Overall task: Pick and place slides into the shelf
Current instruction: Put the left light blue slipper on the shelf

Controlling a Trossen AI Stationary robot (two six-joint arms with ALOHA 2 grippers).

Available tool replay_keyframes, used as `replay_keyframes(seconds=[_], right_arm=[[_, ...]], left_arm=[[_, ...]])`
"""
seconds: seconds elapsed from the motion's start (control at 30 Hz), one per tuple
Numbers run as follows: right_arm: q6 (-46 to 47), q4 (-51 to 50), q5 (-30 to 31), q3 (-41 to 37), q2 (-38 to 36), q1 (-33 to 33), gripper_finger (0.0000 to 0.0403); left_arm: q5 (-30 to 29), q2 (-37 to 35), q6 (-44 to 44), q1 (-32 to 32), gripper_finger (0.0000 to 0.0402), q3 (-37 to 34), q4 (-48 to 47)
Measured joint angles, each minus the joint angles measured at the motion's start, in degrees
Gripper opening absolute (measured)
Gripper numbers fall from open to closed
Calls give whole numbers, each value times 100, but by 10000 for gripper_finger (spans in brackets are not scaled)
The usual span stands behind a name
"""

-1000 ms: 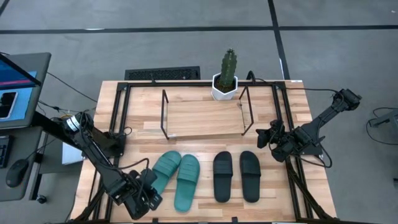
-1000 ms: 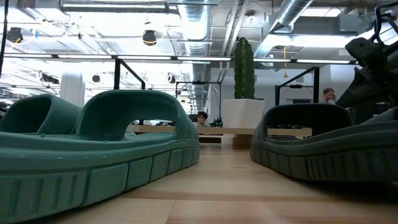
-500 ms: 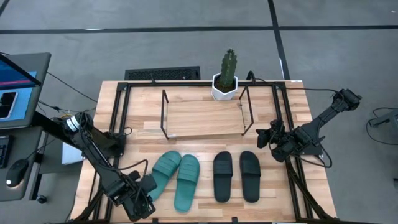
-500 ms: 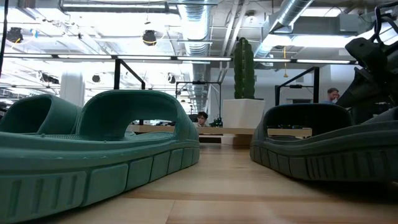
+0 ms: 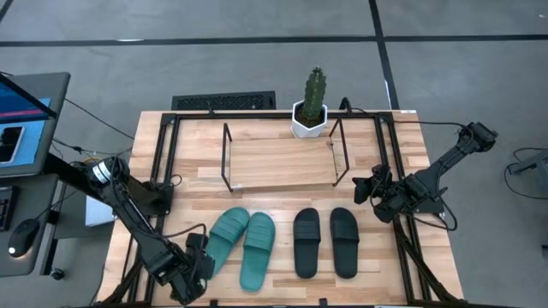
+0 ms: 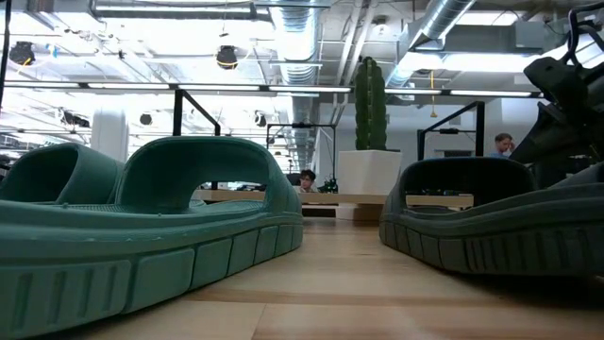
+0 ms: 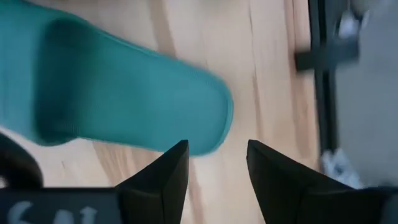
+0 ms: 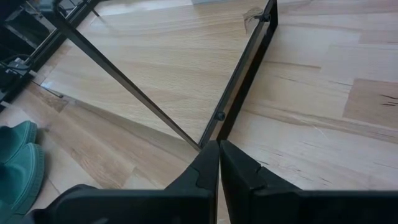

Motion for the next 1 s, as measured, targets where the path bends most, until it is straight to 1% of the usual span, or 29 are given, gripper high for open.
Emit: replay_keyframes(seconds=[0.07,0.1,0.33,0.5,0.7,0.8,0.9,1.0], right_arm=[[-1,0,-4,0,0,0,8],[-2,0,-4,0,0,0,8],[-1,0,-23,0,0,0,8],[-1,0,-22,0,0,0,8],[0,0,-22,0,0,0,8],[0,0,-22,0,0,0,8],[-1,0,-22,0,0,0,8],[0,0,-22,0,0,0,8]], left_arm=[[184,169,525,-13,153,2,-30],[185,282,717,-31,153,2,-54],[27,866,1299,-2,153,-2,-95],[11,1028,1353,30,153,-2,-25],[20,1025,1541,34,153,-2,428],[230,1025,1559,32,153,-2,701],[313,1025,1642,25,153,-2,893],[209,1025,1641,4,153,-2,896]])
